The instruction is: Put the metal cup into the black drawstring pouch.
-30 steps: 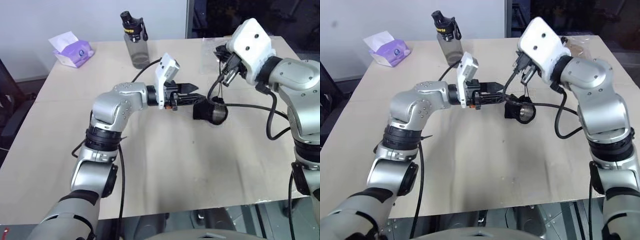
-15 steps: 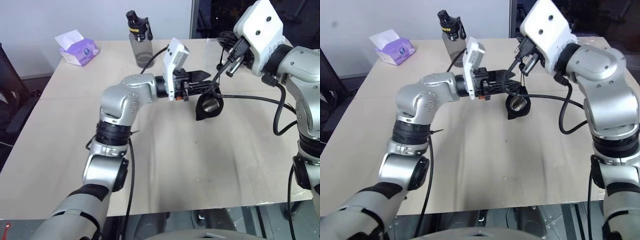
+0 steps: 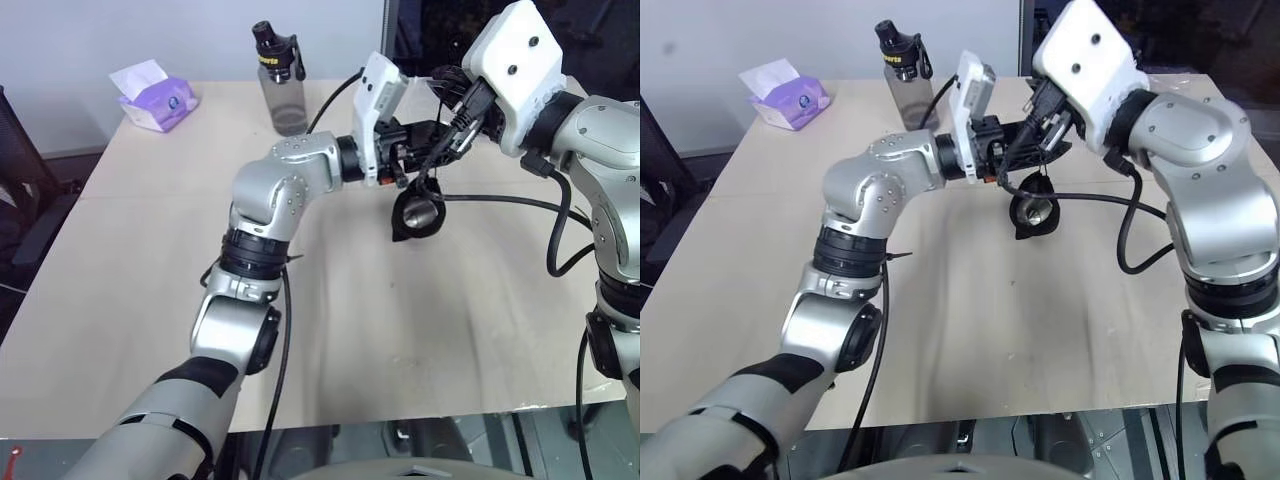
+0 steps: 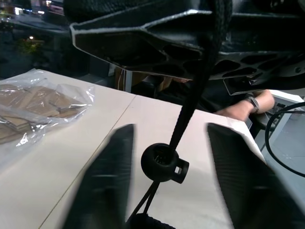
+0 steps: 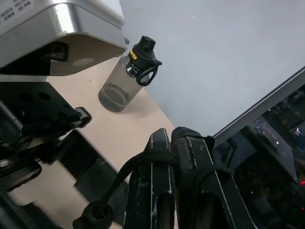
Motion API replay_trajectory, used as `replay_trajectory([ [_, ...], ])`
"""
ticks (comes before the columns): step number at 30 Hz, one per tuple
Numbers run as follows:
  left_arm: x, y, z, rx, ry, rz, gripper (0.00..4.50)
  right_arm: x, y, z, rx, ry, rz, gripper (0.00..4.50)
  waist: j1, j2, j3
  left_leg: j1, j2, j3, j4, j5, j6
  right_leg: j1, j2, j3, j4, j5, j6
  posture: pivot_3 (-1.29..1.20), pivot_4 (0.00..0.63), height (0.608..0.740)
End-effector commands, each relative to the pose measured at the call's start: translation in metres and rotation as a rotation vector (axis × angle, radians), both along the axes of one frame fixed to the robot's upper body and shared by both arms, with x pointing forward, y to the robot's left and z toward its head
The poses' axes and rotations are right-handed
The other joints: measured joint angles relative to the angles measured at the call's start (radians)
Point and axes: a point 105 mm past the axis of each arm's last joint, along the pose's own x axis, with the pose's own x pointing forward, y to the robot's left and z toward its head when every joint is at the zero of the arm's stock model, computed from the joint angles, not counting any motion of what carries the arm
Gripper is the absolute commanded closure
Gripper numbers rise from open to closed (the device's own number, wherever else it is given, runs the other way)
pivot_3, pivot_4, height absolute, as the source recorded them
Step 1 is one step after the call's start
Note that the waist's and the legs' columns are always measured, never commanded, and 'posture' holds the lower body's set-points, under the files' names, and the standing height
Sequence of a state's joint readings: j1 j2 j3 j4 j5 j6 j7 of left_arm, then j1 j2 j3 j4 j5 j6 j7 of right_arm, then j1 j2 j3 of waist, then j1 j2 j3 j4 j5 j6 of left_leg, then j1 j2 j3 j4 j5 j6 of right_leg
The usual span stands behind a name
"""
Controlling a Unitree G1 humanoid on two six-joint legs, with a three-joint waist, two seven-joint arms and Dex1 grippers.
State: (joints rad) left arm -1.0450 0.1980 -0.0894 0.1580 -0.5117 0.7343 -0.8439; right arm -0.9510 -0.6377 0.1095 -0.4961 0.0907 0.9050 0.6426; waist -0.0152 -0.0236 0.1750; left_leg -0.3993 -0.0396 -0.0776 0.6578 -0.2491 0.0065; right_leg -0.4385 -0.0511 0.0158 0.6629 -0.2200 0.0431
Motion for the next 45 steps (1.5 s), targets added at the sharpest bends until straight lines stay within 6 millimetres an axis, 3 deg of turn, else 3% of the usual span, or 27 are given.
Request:
replay_trajectory([
  [1,-0.004,-0.005,0.009,-0.002,-0.050,-0.021,4.00,-0.009,0.000,0.015,0.008,-0.071,-0.002,4.50,0.000,0.000,0.000,0.000,0.000,0.000,0.000,0.000,0.000,0.000,0.000,0.000,0.000,0.000,0.000,0.00,0.150,0.740],
  [2,-0.003,-0.006,0.008,0.000,-0.047,-0.020,4.32,-0.008,-0.001,0.016,0.012,-0.072,-0.006,4.50,0.000,0.000,0.000,0.000,0.000,0.000,0.000,0.000,0.000,0.000,0.000,0.000,0.000,0.000,0.000,0.00,0.150,0.740],
  [5,0.002,-0.007,-0.001,0.018,-0.036,-0.005,4.32,-0.007,-0.007,0.021,0.050,-0.073,-0.026,4.50,0.001,0.000,0.000,0.000,0.000,0.000,0.000,0.000,0.000,0.000,0.000,0.000,0.000,0.000,0.000,0.00,0.150,0.740],
  [8,0.013,-0.001,-0.028,0.089,0.001,0.045,4.32,-0.001,-0.027,0.042,0.116,-0.126,-0.106,4.50,-0.001,0.000,0.000,0.000,0.000,0.000,0.000,0.000,0.000,0.000,0.000,0.000,0.000,0.000,0.000,0.00,0.150,0.740],
  [12,0.030,0.025,-0.069,0.202,0.049,0.152,4.32,0.007,-0.068,0.081,0.233,-0.254,-0.272,4.50,-0.002,0.000,0.000,0.001,0.000,0.001,0.000,0.000,0.000,0.000,0.000,0.001,0.001,0.000,0.000,0.00,0.150,0.740],
  [15,0.045,0.058,-0.065,0.208,0.050,0.272,4.32,0.009,-0.097,0.098,0.288,-0.321,-0.372,4.50,-0.001,0.000,0.000,0.000,0.001,0.001,0.000,0.000,0.000,0.000,0.000,0.000,0.000,0.000,0.000,0.00,0.150,0.740],
  [17,0.053,0.082,-0.056,0.231,0.016,0.344,4.32,0.008,-0.106,0.104,0.320,-0.346,-0.396,4.50,-0.002,0.000,0.000,0.000,0.000,0.002,-0.001,0.000,0.000,-0.001,-0.001,0.002,0.000,0.000,0.000,0.00,0.150,0.740],
  [20,0.059,0.126,-0.021,0.292,-0.081,0.431,4.32,0.008,-0.113,0.102,0.358,-0.338,-0.407,4.50,-0.005,0.000,0.000,0.000,0.001,0.002,-0.002,0.000,0.000,-0.002,-0.001,0.002,0.000,0.000,0.000,0.00,0.150,0.740],
  [23,0.048,0.134,0.002,0.350,-0.155,0.395,4.32,0.015,-0.116,0.078,0.387,-0.235,-0.397,4.50,-0.004,0.000,0.000,-0.002,0.001,0.003,-0.003,0.000,0.000,-0.004,0.001,0.002,0.000,0.000,0.000,0.00,0.150,0.740],
  [25,0.044,0.118,-0.006,0.405,-0.184,0.355,4.32,0.022,-0.117,0.048,0.417,-0.148,-0.388,4.50,0.006,0.000,-0.001,-0.002,0.001,0.002,-0.005,0.000,0.000,-0.003,0.000,0.001,-0.002,0.000,0.000,0.00,0.150,0.740],
  [27,0.042,0.110,-0.014,0.434,-0.192,0.340,4.32,0.024,-0.118,0.032,0.432,-0.107,-0.389,4.50,0.010,0.000,-0.001,-0.002,0.000,0.001,-0.003,-0.001,0.001,-0.001,-0.001,0.000,-0.002,0.000,0.000,0.00,0.150,0.740],
  [30,0.044,0.074,-0.080,0.543,-0.194,0.328,4.32,0.030,-0.111,-0.046,0.439,0.085,-0.337,4.50,0.014,0.000,-0.002,-0.002,-0.001,0.002,0.002,-0.003,0.005,0.001,-0.001,0.001,-0.001,0.000,0.000,0.00,0.150,0.740],
  [33,0.039,0.051,-0.116,0.541,-0.167,0.315,4.32,0.024,-0.107,-0.105,0.439,0.249,-0.302,4.50,0.020,0.001,-0.002,0.001,-0.001,0.001,0.006,-0.005,0.009,0.006,-0.001,0.000,-0.001,0.000,0.001,0.00,0.150,0.740],
  [36,0.028,0.039,-0.111,0.353,-0.039,0.298,2.89,0.004,-0.113,-0.150,0.369,0.342,-0.323,4.50,0.005,0.004,-0.003,0.002,-0.001,0.003,0.010,-0.006,0.010,0.006,-0.001,0.003,0.001,0.002,0.003,0.00,0.150,0.740],
  [37,0.023,0.039,-0.103,0.298,-0.024,0.286,2.47,-0.003,-0.116,-0.157,0.355,0.360,-0.321,3.84,-0.002,0.004,-0.002,0.003,-0.001,0.004,0.010,-0.006,0.011,0.007,0.000,0.004,0.001,0.002,0.004,0.00,0.150,0.740],
  [40,0.012,0.050,-0.081,0.175,-0.008,0.276,0.92,-0.023,-0.125,-0.163,0.353,0.373,-0.330,2.61,-0.020,0.004,-0.002,0.003,0.002,0.005,0.011,-0.006,0.011,0.006,0.003,0.005,0.001,0.002,0.004,0.00,0.150,0.740],
  [42,0.007,0.072,-0.073,0.118,0.025,0.313,0.01,-0.042,-0.128,-0.167,0.331,0.387,-0.317,1.60,-0.023,0.005,-0.003,0.004,0.004,0.005,0.011,-0.006,0.011,0.007,0.004,0.005,0.001,0.002,0.004,0.00,0.150,0.740],
  [44,0.005,0.093,-0.071,0.074,0.047,0.371,0.00,-0.058,-0.128,-0.168,0.326,0.392,-0.297,0.68,-0.023,0.006,-0.003,0.007,0.006,0.005,0.010,-0.006,0.010,0.009,0.005,0.005,0.001,0.002,0.004,0.00,0.150,0.740],
  [45,0.001,0.105,-0.072,0.057,0.037,0.400,0.00,-0.066,-0.129,-0.169,0.322,0.393,-0.288,0.49,-0.023,0.006,-0.003,0.011,0.006,0.005,0.009,-0.006,0.010,0.013,0.006,0.005,0.000,0.002,0.004,0.00,0.150,0.740],
])
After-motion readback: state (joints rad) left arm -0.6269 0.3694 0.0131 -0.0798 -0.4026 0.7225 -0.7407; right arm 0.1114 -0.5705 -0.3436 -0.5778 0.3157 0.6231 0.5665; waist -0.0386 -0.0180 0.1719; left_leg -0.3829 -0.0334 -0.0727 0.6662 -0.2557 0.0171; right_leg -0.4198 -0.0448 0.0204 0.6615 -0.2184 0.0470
